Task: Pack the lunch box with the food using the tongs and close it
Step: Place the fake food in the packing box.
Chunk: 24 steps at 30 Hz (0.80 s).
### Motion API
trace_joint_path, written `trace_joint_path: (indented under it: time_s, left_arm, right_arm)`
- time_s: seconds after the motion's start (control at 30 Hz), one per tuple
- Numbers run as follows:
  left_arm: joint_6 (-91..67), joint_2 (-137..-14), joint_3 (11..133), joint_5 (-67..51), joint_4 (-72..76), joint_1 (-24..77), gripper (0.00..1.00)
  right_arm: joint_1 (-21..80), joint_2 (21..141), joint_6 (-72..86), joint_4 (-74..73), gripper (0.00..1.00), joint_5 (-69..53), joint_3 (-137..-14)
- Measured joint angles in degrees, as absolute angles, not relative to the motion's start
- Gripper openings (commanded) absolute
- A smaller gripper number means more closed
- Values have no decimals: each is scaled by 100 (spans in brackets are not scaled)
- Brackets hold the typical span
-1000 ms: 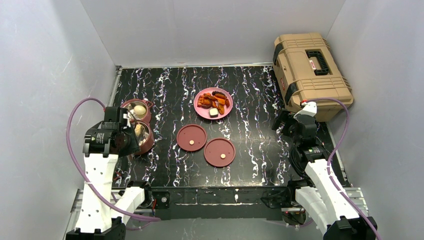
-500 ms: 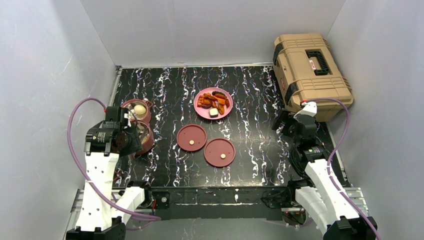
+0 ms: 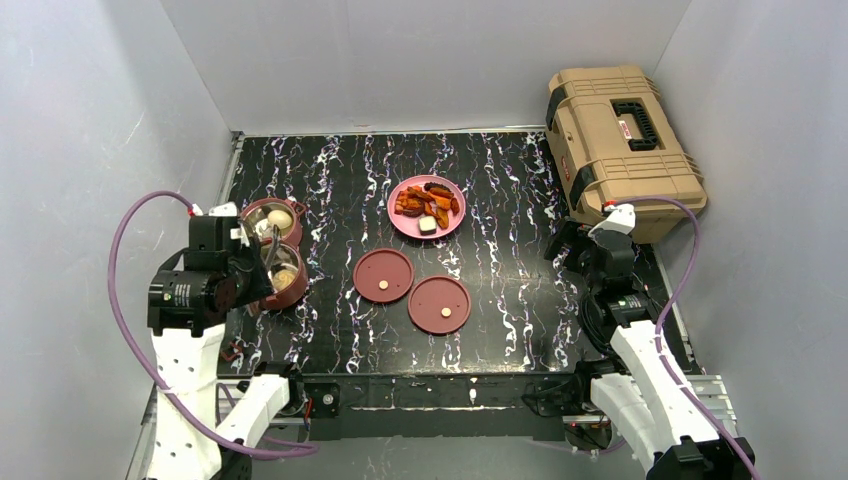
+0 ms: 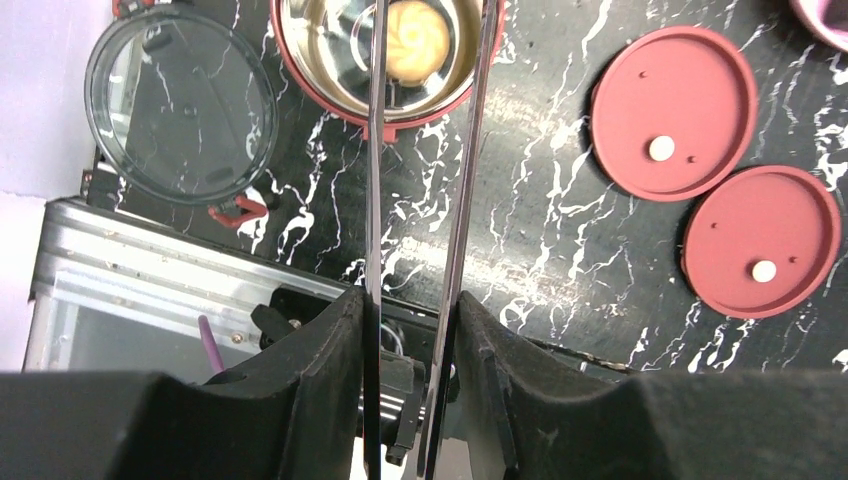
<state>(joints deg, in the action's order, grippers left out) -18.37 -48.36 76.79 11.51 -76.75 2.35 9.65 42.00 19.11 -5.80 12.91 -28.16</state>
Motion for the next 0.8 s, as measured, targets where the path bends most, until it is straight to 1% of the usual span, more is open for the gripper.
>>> trace_joint_path:
  time_s: [0.23,0.4,0.5,0.6,0.73,0.8]
  left_arm:
    - [-1645,-4991,8130,670,-7518,235,31]
    - [-1636,-5111,8090,1,-7146,325,30]
    - [-1706,-5120,7813,-248,-6820,657,30]
    - [-1831,-5214,7553,-309,-6584,1192,30]
    - [-2032,-5522,7312,-355,-6119,1898,30]
    - [-2171,-5666,7177,-443,-5817,2097,30]
  right_arm:
    - [965,4200,1909,-580,100,1291,-2816]
    - [965,4204,1909,-576,100,1291,-2816]
    - [965,4244,1909,-554,100,1293,-2816]
    - [965,4294,1909,-548,100,1293,-2816]
    - [965,4303,1909,-548,100,1293,-2816]
    - [965,4303,1909,-545,100,1293,-2816]
